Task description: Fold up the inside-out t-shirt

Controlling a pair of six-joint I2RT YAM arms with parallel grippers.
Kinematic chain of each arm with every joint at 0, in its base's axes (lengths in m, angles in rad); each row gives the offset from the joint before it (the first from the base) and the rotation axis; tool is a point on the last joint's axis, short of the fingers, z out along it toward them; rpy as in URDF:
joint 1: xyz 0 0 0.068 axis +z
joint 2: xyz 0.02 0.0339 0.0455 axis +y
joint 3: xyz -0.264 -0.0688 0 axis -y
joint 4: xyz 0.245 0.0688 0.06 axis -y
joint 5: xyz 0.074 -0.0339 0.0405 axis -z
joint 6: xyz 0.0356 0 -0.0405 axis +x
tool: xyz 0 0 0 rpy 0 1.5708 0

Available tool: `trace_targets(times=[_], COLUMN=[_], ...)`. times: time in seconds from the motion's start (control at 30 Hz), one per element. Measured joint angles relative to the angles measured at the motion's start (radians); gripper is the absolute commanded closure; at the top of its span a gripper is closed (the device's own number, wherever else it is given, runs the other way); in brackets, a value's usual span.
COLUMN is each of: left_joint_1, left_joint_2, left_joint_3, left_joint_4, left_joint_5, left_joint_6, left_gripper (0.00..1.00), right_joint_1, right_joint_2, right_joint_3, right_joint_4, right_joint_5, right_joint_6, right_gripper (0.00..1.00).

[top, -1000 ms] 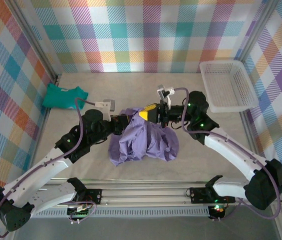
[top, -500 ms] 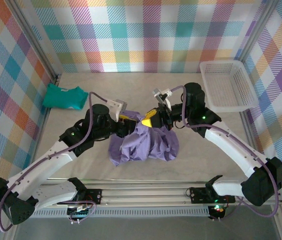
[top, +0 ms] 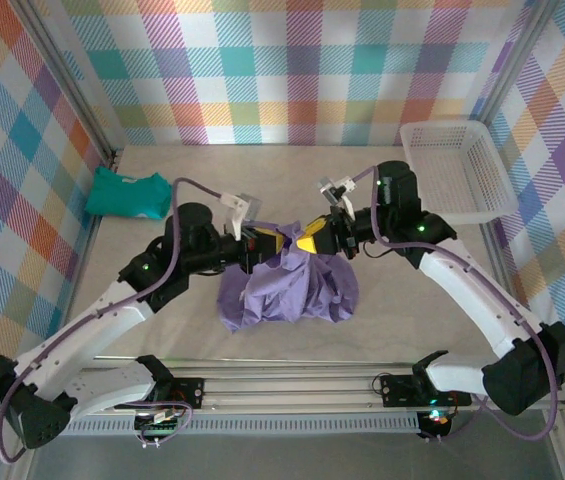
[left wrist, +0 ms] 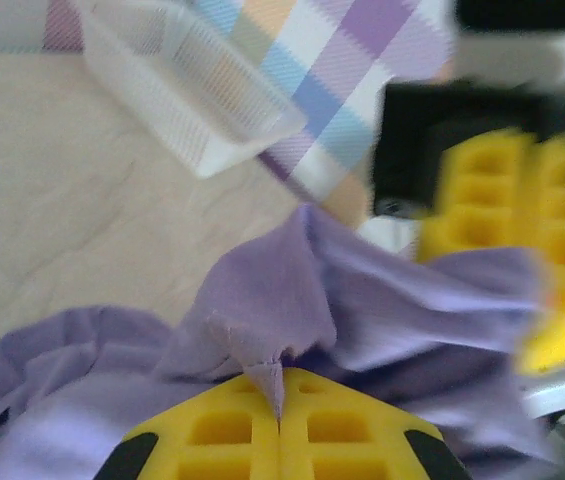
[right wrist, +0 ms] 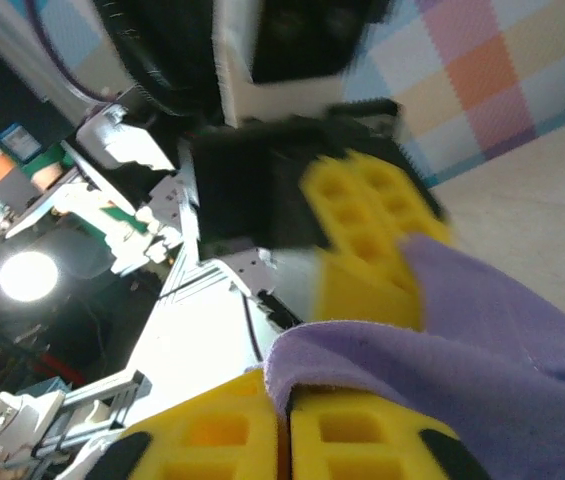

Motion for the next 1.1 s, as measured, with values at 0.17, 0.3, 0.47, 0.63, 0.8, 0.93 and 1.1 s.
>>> trace_targets(times=[0.17, 0.3, 0.47, 0.63, 0.8, 0.93, 1.1], left_joint_1=[0.002, 0.002, 0.002, 0.002, 0.002, 0.001, 0.0], left_joint_2=[-0.04, -0.04, -0.04, -0.027, 0.005, 0.017, 0.019], left_joint_3=[-0.042, -0.073, -0.082, -0.082, -0.078, -0.069, -0.061], left_joint_4=[0.199, 0.275, 0.293, 0.273, 0.235, 0.211, 0.197], left_joint_5=[0.056, 0.055, 0.011, -0.053, -0.09, -0.111, -0.122], left_joint_6=[-0.146, -0.217, -0.245, -0.24, -0.214, -0.198, -0.181], left_gripper=[1.0, 1.0, 1.0, 1.0, 1.0, 1.0, 1.0], right_joint_1=[-0.001, -0.001, -0.001, 0.02, 0.105, 0.182, 0.281], right_joint_2=[-0.026, -0.04, -0.069, -0.15, -0.189, -0.18, -0.114], right_joint_3=[-0.025, -0.064, -0.093, -0.09, -0.029, 0.018, 0.078], right_joint_4=[0.003, 0.034, 0.032, -0.066, -0.227, -0.333, -0.441], right_joint_5=[0.122, 0.221, 0.353, 0.541, 0.764, 0.943, 1.152], right_joint_6=[0.05, 0.137, 0.239, 0.281, 0.269, 0.253, 0.26], right_gripper=[0.66, 0.6, 0.53, 0.46, 0.35, 0.31, 0.27])
